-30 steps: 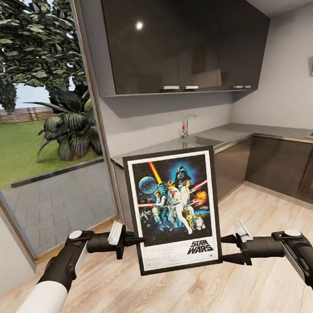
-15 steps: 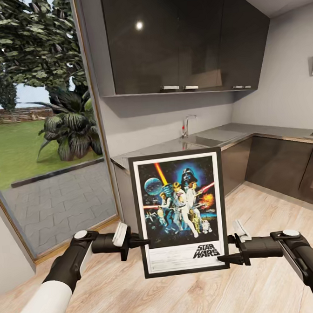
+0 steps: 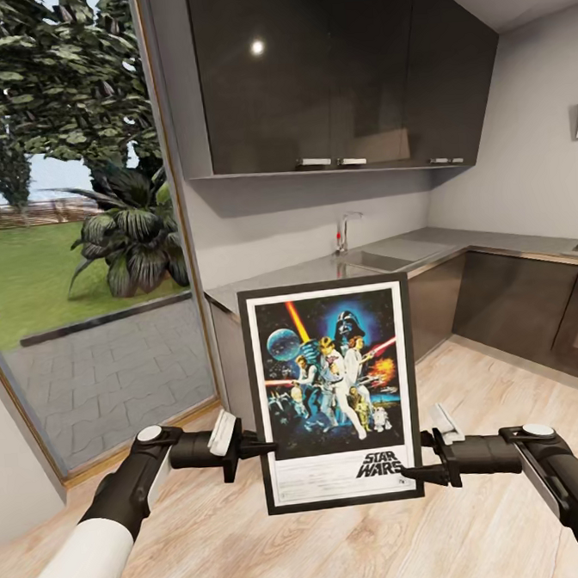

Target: Pick up the poster from the kitchen countertop and hang it on one of the wall nails in the kitchen.

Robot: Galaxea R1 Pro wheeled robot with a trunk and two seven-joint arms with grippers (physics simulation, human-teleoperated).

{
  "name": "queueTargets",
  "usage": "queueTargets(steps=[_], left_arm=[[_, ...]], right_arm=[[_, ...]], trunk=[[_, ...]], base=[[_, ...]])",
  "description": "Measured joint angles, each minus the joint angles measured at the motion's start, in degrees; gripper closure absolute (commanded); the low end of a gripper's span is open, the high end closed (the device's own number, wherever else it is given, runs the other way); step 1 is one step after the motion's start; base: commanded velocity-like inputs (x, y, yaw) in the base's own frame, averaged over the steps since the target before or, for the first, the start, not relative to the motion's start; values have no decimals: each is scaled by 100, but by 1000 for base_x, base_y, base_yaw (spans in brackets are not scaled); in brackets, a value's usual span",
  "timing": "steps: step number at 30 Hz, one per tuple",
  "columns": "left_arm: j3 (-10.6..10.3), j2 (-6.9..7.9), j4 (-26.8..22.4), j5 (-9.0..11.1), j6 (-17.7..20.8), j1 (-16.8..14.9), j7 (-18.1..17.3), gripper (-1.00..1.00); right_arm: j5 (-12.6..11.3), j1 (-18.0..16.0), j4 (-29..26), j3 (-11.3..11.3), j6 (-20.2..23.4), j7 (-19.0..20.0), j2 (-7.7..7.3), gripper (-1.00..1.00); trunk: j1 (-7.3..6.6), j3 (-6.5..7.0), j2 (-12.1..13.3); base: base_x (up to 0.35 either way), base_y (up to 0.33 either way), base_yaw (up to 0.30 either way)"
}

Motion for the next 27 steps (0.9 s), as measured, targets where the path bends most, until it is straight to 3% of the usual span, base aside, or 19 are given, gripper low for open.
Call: queueTargets(steps=[19,27], left_arm=[[19,40,10,-3,-29,0,0,100],[20,244,3,18,-25,0,0,100]], right_arm=[[-3,0,0,0,-2,3,-3,-100],[-3,0,0,0,-7,4,-3,-100]], trunk=[[0,0,0],[0,0,0]], base=[[0,0,0],[0,0,0]])
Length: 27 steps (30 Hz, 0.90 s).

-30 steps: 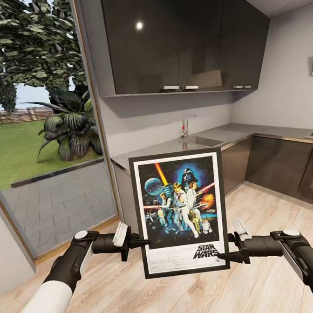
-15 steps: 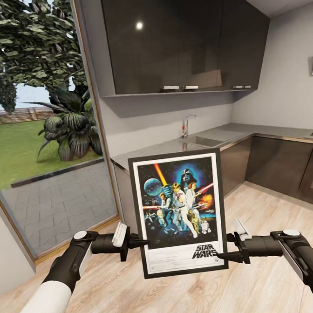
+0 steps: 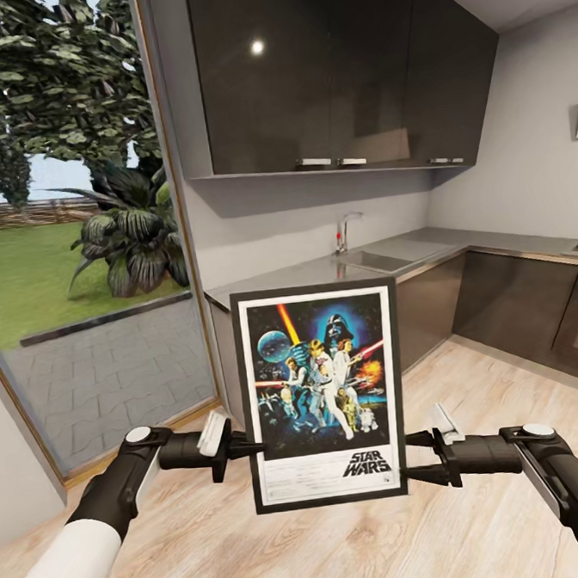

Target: Pick up the poster from the kitchen countertop and hang it on one of the wall nails in the kitchen.

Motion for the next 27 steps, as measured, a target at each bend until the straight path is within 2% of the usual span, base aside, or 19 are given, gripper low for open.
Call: queueTargets(steps=[7,27], left_arm=[[-7,38,-15,5,1,0,0,100],[-25,16,-28,5,5,0,0,100]], right_arm=[[0,0,0,0,0,0,0,-100],[0,0,6,0,-2,0,0,-100]], trunk=[[0,0,0],[0,0,0]], base=[[0,0,0],[0,0,0]])
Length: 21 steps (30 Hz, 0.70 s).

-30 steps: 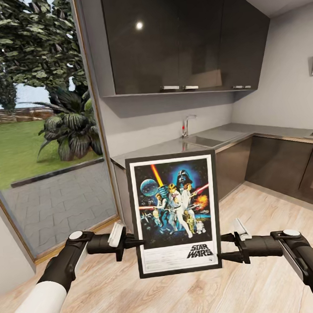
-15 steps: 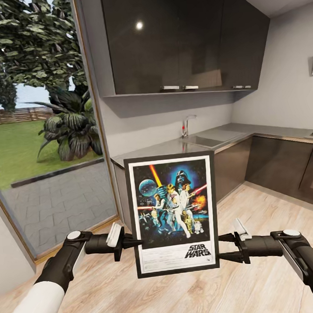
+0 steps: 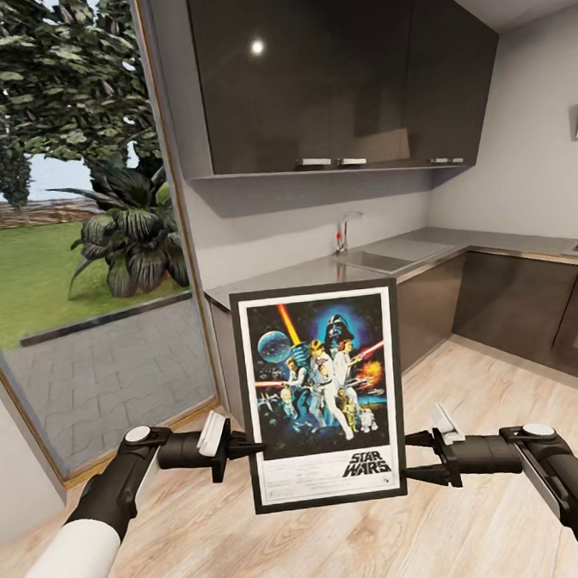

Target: Pick up the poster from the kitchen countertop and hang it on one of the wall nails in the kitchen.

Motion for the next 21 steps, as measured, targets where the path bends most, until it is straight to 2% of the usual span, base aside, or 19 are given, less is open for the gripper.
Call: queueTargets(steps=[21], left_arm=[[-9,-8,0,0,4,0,0,100]], right_arm=[[0,0,3,7,0,-8,0,-100]], trunk=[[0,0,0]], base=[[0,0,0]])
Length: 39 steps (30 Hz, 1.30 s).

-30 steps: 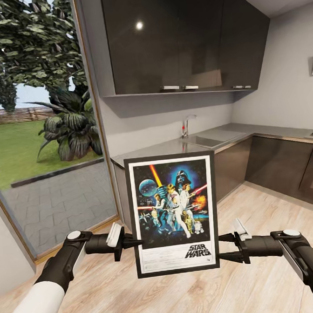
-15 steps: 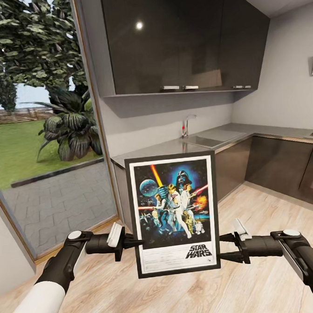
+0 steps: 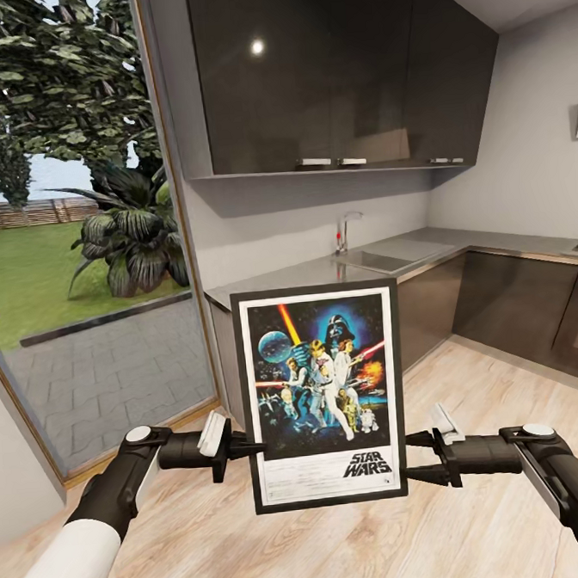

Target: Pick up the poster from the kitchen countertop and hang it on one of the wall nails in the kitchen.

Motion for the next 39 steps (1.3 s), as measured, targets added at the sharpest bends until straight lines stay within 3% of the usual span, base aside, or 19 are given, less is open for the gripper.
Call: queueTargets(steps=[26,27,39], left_arm=[[0,-9,0,0,0,0,0,100],[0,-10,0,0,0,0,0,100],[-16,-11,-5,21,-35,3,0,100]], right_arm=[[0,0,0,6,1,0,1,-100],[0,0,0,8,1,0,1,100],[15,-2,2,0,-29,-27,-2,100]], trunk=[[0,0,0],[0,0,0],[0,0,0]], base=[[0,0,0],[0,0,0],[0,0,0]])
